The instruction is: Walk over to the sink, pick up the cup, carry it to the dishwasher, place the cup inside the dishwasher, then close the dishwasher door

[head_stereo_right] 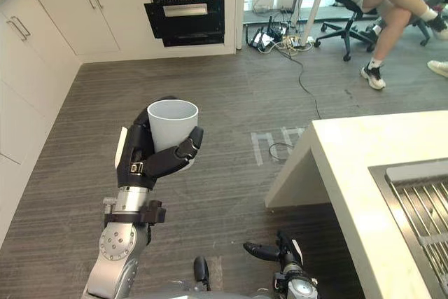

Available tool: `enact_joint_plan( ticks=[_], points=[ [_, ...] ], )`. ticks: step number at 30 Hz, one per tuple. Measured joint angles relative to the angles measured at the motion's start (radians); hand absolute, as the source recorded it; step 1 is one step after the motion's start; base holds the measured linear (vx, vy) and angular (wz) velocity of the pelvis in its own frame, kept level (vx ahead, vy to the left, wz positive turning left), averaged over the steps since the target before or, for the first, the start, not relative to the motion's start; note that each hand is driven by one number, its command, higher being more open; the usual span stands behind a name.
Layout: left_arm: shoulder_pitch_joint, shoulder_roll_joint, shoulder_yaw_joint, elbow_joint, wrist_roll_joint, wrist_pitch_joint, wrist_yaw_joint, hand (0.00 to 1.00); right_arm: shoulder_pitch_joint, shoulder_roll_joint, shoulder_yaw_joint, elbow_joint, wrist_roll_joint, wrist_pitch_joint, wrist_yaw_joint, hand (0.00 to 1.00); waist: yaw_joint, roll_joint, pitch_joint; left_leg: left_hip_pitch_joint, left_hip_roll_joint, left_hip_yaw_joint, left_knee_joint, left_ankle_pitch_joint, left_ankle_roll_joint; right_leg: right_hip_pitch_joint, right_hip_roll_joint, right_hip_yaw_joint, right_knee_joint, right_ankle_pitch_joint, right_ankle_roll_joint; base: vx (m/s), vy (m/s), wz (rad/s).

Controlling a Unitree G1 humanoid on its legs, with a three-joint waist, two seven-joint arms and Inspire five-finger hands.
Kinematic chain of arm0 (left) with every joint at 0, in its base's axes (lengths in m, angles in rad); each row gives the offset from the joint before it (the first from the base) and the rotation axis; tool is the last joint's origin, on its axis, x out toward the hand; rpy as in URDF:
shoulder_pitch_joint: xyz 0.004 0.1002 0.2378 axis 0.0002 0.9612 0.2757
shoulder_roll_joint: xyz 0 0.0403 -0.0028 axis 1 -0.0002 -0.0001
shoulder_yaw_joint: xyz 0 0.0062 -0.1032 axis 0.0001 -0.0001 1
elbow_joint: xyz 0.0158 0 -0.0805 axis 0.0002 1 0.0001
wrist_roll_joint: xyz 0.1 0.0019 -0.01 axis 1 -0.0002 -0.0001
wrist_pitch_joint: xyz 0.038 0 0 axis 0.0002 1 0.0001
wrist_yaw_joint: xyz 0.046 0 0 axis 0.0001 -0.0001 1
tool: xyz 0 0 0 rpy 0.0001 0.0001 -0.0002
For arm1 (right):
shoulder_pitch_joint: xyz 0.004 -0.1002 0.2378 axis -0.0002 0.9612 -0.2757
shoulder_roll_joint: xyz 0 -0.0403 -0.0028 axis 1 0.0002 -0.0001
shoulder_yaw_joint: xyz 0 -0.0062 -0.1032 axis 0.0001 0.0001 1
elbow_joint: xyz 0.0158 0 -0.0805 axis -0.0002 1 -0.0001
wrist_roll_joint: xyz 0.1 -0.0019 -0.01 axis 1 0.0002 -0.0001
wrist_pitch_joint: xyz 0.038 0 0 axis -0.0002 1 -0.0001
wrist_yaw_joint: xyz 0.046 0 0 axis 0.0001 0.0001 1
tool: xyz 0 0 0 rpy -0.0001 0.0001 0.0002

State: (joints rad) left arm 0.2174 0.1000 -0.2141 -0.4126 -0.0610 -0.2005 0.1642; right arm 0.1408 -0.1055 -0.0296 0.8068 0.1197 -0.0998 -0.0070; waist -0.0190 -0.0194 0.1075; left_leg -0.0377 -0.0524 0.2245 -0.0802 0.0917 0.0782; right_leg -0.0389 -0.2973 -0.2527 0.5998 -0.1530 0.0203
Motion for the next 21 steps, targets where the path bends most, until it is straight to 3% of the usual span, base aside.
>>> enact_joint_plan(
  ticks=[3, 6, 8, 10, 11, 12, 14, 18, 21],
  points=[
    [0.004, 0.003, 0.014, 0.005, 0.0, 0.0, 0.01, 0.0, 0.006, 0.004, 0.026, -0.013, -0.007, 0.0, 0.0, 1.0, -0.013, 0.007, 0.004, 0.028, 0.009, -0.056, 0.017, -0.025, -0.005, -0.081, 0.076, 0.093, 0.037, -0.13, 0.001, 0.23, 0.024, 0.56],
    [0.006, 0.001, 0.015, 0.016, 0.0, 0.0, 0.02, 0.0, 0.0, 0.004, 0.063, -0.051, -0.01, 0.0, 0.001, 1.0, -0.013, 0.018, 0.011, 0.049, 0.022, -0.086, 0.022, -0.038, -0.02, -0.165, 0.145, 0.118, -0.026, -0.147, -0.001, 0.22, -0.058, 0.33],
    [0.006, 0.001, 0.008, 0.028, 0.0, 0.0, 0.026, 0.0, -0.014, 0.007, 0.104, -0.101, -0.03, 0.0, 0.002, 1.0, -0.018, 0.036, 0.021, 0.047, 0.046, -0.107, 0.044, -0.06, -0.049, -0.231, 0.202, 0.143, -0.122, -0.134, 0.008, 0.18, -0.133, 0.32],
    [0.005, 0.003, -0.006, 0.037, -0.001, 0.0, 0.026, 0.0, -0.002, 0.01, 0.126, -0.153, -0.035, -0.001, 0.002, 1.0, -0.025, 0.018, 0.014, 0.036, 0.029, -0.14, 0.071, -0.085, -0.076, -0.229, 0.203, 0.182, -0.274, -0.049, 0.006, 0.17, -0.176, 0.6],
    [0.004, -0.002, -0.028, 0.053, -0.002, 0.0, 0.026, 0.0, 0.008, 0.011, 0.123, -0.161, -0.036, -0.004, -0.002, 1.0, -0.024, 0.007, 0.008, 0.046, 0.017, -0.167, 0.084, -0.106, -0.089, -0.21, 0.19, 0.175, -0.294, 0.079, -0.001, 0.25, -0.222, 0.69],
    [0.013, -0.022, -0.046, 0.071, -0.001, 0.004, 0.024, 0.0, 0.013, -0.007, 0.123, -0.168, -0.045, -0.002, -0.009, 1.0, -0.021, 0.036, 0.002, 0.039, 0.045, -0.188, 0.11, -0.131, -0.103, -0.182, 0.207, 0.136, -0.317, 0.076, -0.007, 0.25, -0.213, 0.62],
    [0.019, -0.044, -0.069, 0.07, -0.001, 0.003, 0.021, 0.0, 0.021, -0.022, 0.123, -0.199, -0.05, -0.002, -0.015, 1.0, -0.013, 0.067, -0.014, 0.022, 0.084, -0.188, 0.143, -0.153, -0.121, -0.151, 0.238, 0.099, -0.357, 0.08, -0.023, 0.24, -0.18, 0.44],
    [-0.002, -0.068, -0.078, 0.07, -0.001, 0.003, 0.012, 0.0, 0.046, -0.028, 0.106, -0.265, -0.064, -0.005, -0.034, 1.0, -0.015, 0.068, -0.015, 0.018, 0.151, -0.136, 0.222, -0.211, -0.142, -0.038, 0.293, 0.026, -0.453, 0.087, -0.034, 0.19, -0.142, 0.4],
    [-0.014, -0.068, -0.078, 0.07, -0.004, 0.003, 0.009, 0.0, 0.053, -0.031, 0.082, -0.273, -0.064, -0.021, -0.039, 1.0, -0.008, 0.068, -0.018, 0.008, 0.159, -0.047, 0.262, -0.222, -0.139, -0.006, 0.29, 0.007, -0.475, 0.086, -0.034, 0.08, -0.002, 0.29]
  ],
)
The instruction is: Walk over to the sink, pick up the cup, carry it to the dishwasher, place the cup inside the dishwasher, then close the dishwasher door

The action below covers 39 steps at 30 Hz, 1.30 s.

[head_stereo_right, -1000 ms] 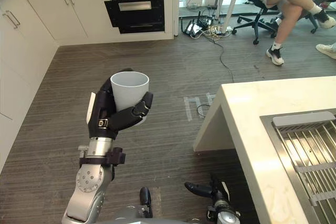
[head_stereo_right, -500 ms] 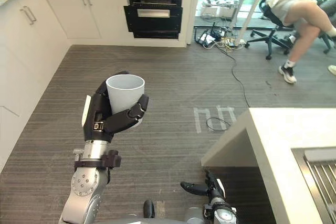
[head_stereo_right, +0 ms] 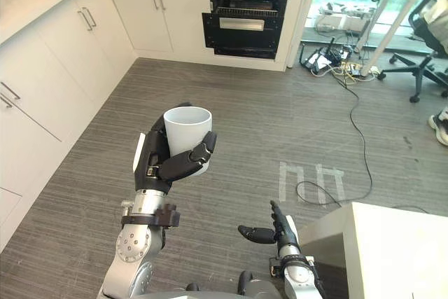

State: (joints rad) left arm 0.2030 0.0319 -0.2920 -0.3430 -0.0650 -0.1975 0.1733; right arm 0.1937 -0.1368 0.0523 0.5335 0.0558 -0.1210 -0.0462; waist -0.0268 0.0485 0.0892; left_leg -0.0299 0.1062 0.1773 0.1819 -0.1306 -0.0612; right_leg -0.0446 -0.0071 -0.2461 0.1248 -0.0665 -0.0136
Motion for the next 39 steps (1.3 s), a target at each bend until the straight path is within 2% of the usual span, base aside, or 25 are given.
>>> enact_joint_plan(
  ticks=[3, 10, 16, 17, 25, 31, 39],
  points=[
    [-0.015, 0.007, -0.01, 0.0, -0.015, -0.001, -0.001, 0.0, 0.007, 0.002, -0.006, 0.003, 0.0, -0.001, -0.003, 1.0, 0.014, -0.001, -0.001, -0.001, -0.011, 0.027, -0.023, 0.01, 0.008, 0.012, -0.008, -0.016, -0.027, 0.0, -0.001, 0.01, 0.051, 0.27],
    [-0.001, 0.047, -0.01, 0.006, -0.015, -0.001, -0.01, 0.0, 0.005, 0.028, -0.006, 0.089, -0.001, -0.001, 0.003, 1.0, 0.015, -0.011, -0.007, 0.051, -0.039, 0.019, -0.173, 0.096, 0.012, 0.014, -0.019, -0.031, -0.041, 0.009, -0.008, -0.03, 0.013, 0.09],
    [0.026, 0.064, -0.001, 0.055, -0.014, -0.001, -0.026, 0.0, 0.016, 0.03, -0.009, 0.174, -0.003, 0.0, 0.0, 1.0, 0.011, -0.043, -0.032, 0.059, -0.038, 0.027, -0.198, 0.115, 0.021, 0.014, -0.011, -0.02, -0.054, 0.031, -0.015, -0.06, -0.007, -0.05],
    [0.061, 0.112, 0.068, 0.111, -0.015, -0.001, -0.026, 0.0, -0.038, 0.063, -0.028, 0.237, -0.007, 0.002, 0.0, 1.0, 0.009, -0.053, -0.035, 0.063, -0.058, 0.007, -0.275, 0.2, 0.042, 0.027, -0.01, -0.031, -0.151, 0.122, -0.007, 0.0, 0.0, 0.0],
    [0.061, 0.108, 0.068, 0.112, -0.026, -0.001, -0.027, 0.0, -0.045, 0.068, -0.046, 0.282, -0.006, 0.003, -0.004, 1.0, 0.008, -0.054, -0.036, 0.064, -0.059, 0.001, -0.275, 0.2, 0.041, 0.037, -0.01, -0.038, -0.165, 0.125, -0.006, 0.0, 0.0, 0.02],
    [0.061, 0.101, 0.07, 0.138, -0.102, -0.001, -0.026, 0.0, -0.068, 0.084, -0.13, 0.426, 0.003, 0.057, -0.048, 1.0, 0.009, -0.055, -0.037, 0.079, -0.063, 0.002, -0.275, 0.198, 0.041, 0.062, -0.011, -0.04, -0.187, 0.134, -0.002, 0.01, 0.02, 0.02],
    [0.063, 0.09, 0.079, 0.162, -0.152, 0.008, -0.025, 0.0, -0.077, 0.089, -0.166, 0.443, 0.002, 0.082, -0.088, 1.0, 0.009, -0.057, -0.038, 0.084, -0.066, 0.024, -0.275, 0.192, 0.044, 0.07, -0.011, -0.02, -0.208, 0.144, 0.009, -0.02, 0.03, -0.08]
  ],
)
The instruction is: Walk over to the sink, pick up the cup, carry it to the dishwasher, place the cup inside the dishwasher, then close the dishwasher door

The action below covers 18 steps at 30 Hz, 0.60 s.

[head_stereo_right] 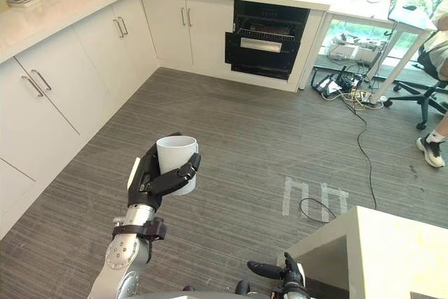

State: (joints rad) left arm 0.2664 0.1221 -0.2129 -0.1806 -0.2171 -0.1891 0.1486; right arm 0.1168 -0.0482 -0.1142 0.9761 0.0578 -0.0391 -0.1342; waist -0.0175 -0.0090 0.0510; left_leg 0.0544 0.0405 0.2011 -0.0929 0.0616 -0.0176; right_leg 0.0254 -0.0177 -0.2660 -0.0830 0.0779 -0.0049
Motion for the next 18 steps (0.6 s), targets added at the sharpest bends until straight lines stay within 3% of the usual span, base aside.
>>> enact_joint_plan(
  ticks=[6, 7, 11, 13, 14, 15, 16, 18],
  points=[
    [0.001, -0.021, 0.02, -0.019, 0.0, 0.0, 0.006, 0.0, -0.012, 0.0, 0.0, 0.0, -0.004, 0.001, -0.004, 1.0, 0.004, -0.006, -0.006, -0.037, -0.002, 0.027, 0.011, -0.017, 0.013, -0.044, -0.002, 0.027, 0.008, 0.0, 0.002, 0.02, 0.039, -0.15],
    [0.0, -0.05, 0.025, -0.032, 0.0, 0.0, 0.007, 0.0, -0.027, -0.015, 0.0, -0.013, -0.005, 0.001, -0.014, 1.0, 0.002, -0.007, -0.002, -0.087, 0.008, 0.055, 0.166, -0.128, 0.019, -0.082, -0.022, 0.062, 0.109, -0.058, 0.026, 0.16, 0.123, -0.41],
    [-0.004, -0.063, 0.019, -0.062, 0.0, -0.002, 0.007, 0.0, -0.028, -0.024, -0.004, -0.03, -0.009, 0.001, -0.018, 1.0, 0.004, -0.008, -0.002, -0.097, -0.004, 0.057, 0.219, -0.168, 0.028, -0.109, -0.049, 0.066, 0.2, -0.113, 0.036, 0.14, 0.12, -0.07],
    [-0.016, -0.065, 0.01, -0.074, 0.0, -0.002, 0.011, 0.0, -0.029, -0.021, -0.008, -0.076, -0.01, 0.004, -0.02, 1.0, 0.005, -0.005, 0.026, -0.077, -0.02, 0.059, 0.231, -0.216, 0.045, -0.14, -0.089, 0.066, 0.329, -0.175, 0.075, 0.12, 0.138, 0.13],
    [-0.012, -0.073, 0.004, -0.102, 0.001, 0.0, 0.016, 0.0, -0.026, -0.026, -0.006, -0.127, -0.011, 0.007, -0.025, 1.0, 0.001, 0.002, 0.067, -0.05, -0.029, 0.056, 0.272, -0.253, 0.061, -0.199, -0.126, 0.082, 0.542, -0.213, 0.115, 0.09, 0.181, 0.29],
    [-0.004, -0.076, -0.012, -0.126, 0.001, 0.0, 0.02, 0.0, -0.023, -0.023, -0.003, -0.15, -0.013, 0.006, -0.027, 1.0, -0.001, 0.003, 0.077, -0.012, -0.045, 0.041, 0.28, -0.264, 0.076, -0.295, -0.159, 0.098, 0.783, -0.225, 0.118, 0.13, 0.193, 0.37],
    [-0.004, -0.068, -0.028, -0.136, 0.001, -0.003, 0.02, 0.0, -0.015, -0.02, 0.003, -0.161, -0.013, 0.006, -0.026, 1.0, -0.002, 0.01, 0.074, 0.007, -0.051, 0.031, 0.281, -0.284, 0.081, -0.34, -0.161, 0.114, 0.856, -0.255, 0.109, 0.2, 0.17, 0.42],
    [-0.007, -0.061, -0.035, -0.164, 0.001, -0.017, 0.02, 0.0, -0.005, 0.001, 0.014, -0.208, -0.013, 0.005, -0.025, 1.0, -0.002, 0.007, 0.066, 0.027, -0.06, 0.001, 0.283, -0.315, 0.08, -0.39, -0.144, 0.107, 0.833, -0.287, 0.098, 0.26, 0.097, 0.43]
  ],
)
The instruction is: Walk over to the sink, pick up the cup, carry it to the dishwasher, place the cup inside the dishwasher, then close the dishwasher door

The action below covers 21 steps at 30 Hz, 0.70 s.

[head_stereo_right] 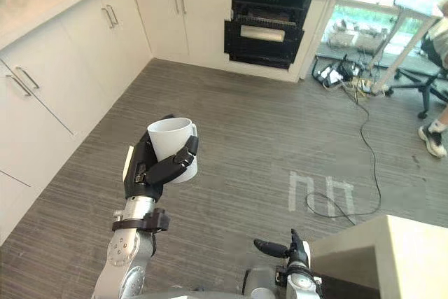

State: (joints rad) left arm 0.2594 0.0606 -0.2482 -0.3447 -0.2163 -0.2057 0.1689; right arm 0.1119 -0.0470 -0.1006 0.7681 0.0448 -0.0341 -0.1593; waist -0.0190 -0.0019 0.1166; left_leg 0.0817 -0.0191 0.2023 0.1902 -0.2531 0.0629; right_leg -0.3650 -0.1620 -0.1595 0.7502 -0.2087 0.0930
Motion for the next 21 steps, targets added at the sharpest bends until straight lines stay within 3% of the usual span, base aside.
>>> enact_joint_plan(
  ticks=[4, 5, 6, 8, 9, 10, 11, 13, 16, 17, 18, 19, 20, 21],
  points=[
    [-0.008, -0.001, -0.003, -0.007, -0.001, -0.02, 0.006, 0.0, 0.009, 0.011, 0.018, -0.046, -0.002, -0.01, 0.0, 1.0, -0.014, -0.016, -0.013, 0.036, -0.025, -0.091, -0.01, -0.038, -0.021, -0.043, 0.063, 0.005, -0.202, 0.009, -0.024, 0.44, 0.011, 0.73],
    [-0.008, -0.004, -0.003, 0.003, -0.001, -0.018, 0.009, 0.0, 0.019, 0.01, 0.021, -0.053, -0.009, -0.01, 0.0, 1.0, -0.026, -0.017, -0.016, 0.06, -0.031, -0.122, -0.008, -0.057, -0.044, -0.033, 0.081, 0.024, -0.22, 0.064, -0.096, 0.62, -0.047, 0.75],
    [0.001, -0.027, -0.005, 0.026, -0.001, -0.01, 0.008, 0.0, 0.021, -0.005, 0.028, -0.051, -0.01, -0.004, -0.001, 1.0, -0.022, 0.029, -0.029, 0.069, 0.008, -0.121, 0.013, -0.073, -0.068, 0.007, 0.094, -0.015, -0.228, 0.046, -0.106, 0.77, -0.054, 0.69],
    [0.0, -0.05, -0.002, 0.037, -0.001, 0.007, 0.008, 0.0, 0.027, -0.008, 0.043, -0.077, -0.011, -0.003, 0.002, 1.0, -0.026, 0.044, -0.029, 0.045, 0.037, -0.1, 0.134, -0.05, -0.104, 0.072, 0.101, -0.048, -0.257, 0.036, -0.121, 0.64, -0.047, 0.4],
    [0.002, -0.073, -0.006, 0.041, -0.001, 0.02, 0.007, 0.0, 0.053, -0.012, 0.051, -0.116, -0.011, -0.003, 0.002, 1.0, -0.026, 0.044, -0.027, -0.007, 0.051, -0.08, 0.329, 0.011, -0.121, 0.137, 0.096, -0.067, -0.258, 0.035, -0.122, 0.6, -0.048, 0.48],
    [0.008, -0.084, -0.008, 0.04, -0.002, 0.022, 0.0, 0.0, 0.082, -0.015, 0.073, -0.163, -0.01, -0.011, -0.001, 1.0, -0.02, 0.035, -0.017, -0.101, 0.099, -0.049, 0.604, 0.12, -0.109, 0.228, 0.092, -0.07, -0.295, 0.033, -0.126, 0.58, -0.038, 0.43],
    [0.009, -0.085, -0.013, 0.035, -0.003, 0.022, -0.004, 0.0, 0.093, -0.018, 0.075, -0.179, -0.01, -0.016, -0.002, 1.0, -0.016, 0.037, -0.018, -0.14, 0.134, -0.022, 0.713, 0.124, -0.105, 0.284, 0.101, -0.071, -0.337, 0.032, -0.127, 0.53, -0.006, 0.2],
    [0.008, -0.076, -0.014, -0.02, -0.013, 0.014, -0.022, 0.0, 0.091, -0.015, 0.074, -0.227, -0.009, -0.024, -0.007, 1.0, 0.018, 0.039, -0.02, -0.308, 0.261, 0.068, 0.939, 0.055, -0.076, 0.447, 0.12, -0.063, -0.499, 0.032, -0.127, 0.5, 0.025, -0.2],
    [-0.005, -0.074, -0.007, -0.042, -0.021, -0.002, -0.025, 0.0, 0.052, -0.015, 0.061, -0.231, -0.008, -0.032, -0.013, 1.0, 0.047, 0.037, -0.018, -0.465, 0.308, 0.092, 0.846, -0.019, -0.081, 0.516, 0.093, -0.054, -0.588, 0.029, -0.121, 0.38, 0.12, -0.34],
    [-0.008, -0.072, 0.003, -0.039, -0.021, -0.002, -0.026, 0.0, 0.044, -0.015, 0.056, -0.214, -0.008, -0.033, -0.014, 1.0, 0.051, 0.03, -0.013, -0.497, 0.291, 0.092, 0.689, -0.018, -0.088, 0.543, 0.058, -0.052, -0.595, 0.008, -0.088, 0.41, 0.268, -0.21],
    [-0.008, -0.074, 0.008, -0.032, -0.022, -0.002, -0.025, 0.0, 0.044, -0.026, 0.048, -0.2, -0.008, -0.033, -0.014, 1.0, 0.051, 0.036, -0.016, -0.486, 0.257, 0.068, 0.432, 0.047, -0.097, 0.572, 0.03, -0.043, -0.593, -0.028, -0.033, 0.53, 0.382, -0.19],
    [-0.008, -0.076, 0.008, -0.024, -0.022, -0.006, -0.025, 0.0, 0.042, -0.031, 0.045, -0.166, -0.008, -0.035, -0.013, 1.0, 0.049, 0.05, -0.02, -0.464, 0.235, 0.047, 0.316, 0.167, -0.091, 0.597, 0.022, -0.027, -0.598, -0.069, 0.016, 0.45, 0.351, 0.09],
    [-0.024, -0.064, 0.027, 0.007, -0.023, -0.005, -0.023, 0.0, 0.023, -0.018, 0.049, -0.115, -0.007, -0.026, -0.012, 1.0, 0.036, 0.01, -0.023, -0.449, 0.189, 0.061, 0.29, 0.173, -0.083, 0.596, -0.003, -0.001, -0.605, -0.076, 0.023, 0.47, 0.342, 0.33],
    [-0.04, -0.063, 0.046, 0.028, -0.032, 0.001, -0.015, 0.0, 0.013, -0.008, 0.049, -0.086, -0.007, -0.02, -0.006, 1.0, 0.031, -0.01, -0.016, -0.452, 0.149, 0.055, 0.267, 0.171, -0.075, 0.576, -0.005, 0.021, -0.62, -0.06, 0.011, 0.32, 0.217, 0.46]
  ],
)
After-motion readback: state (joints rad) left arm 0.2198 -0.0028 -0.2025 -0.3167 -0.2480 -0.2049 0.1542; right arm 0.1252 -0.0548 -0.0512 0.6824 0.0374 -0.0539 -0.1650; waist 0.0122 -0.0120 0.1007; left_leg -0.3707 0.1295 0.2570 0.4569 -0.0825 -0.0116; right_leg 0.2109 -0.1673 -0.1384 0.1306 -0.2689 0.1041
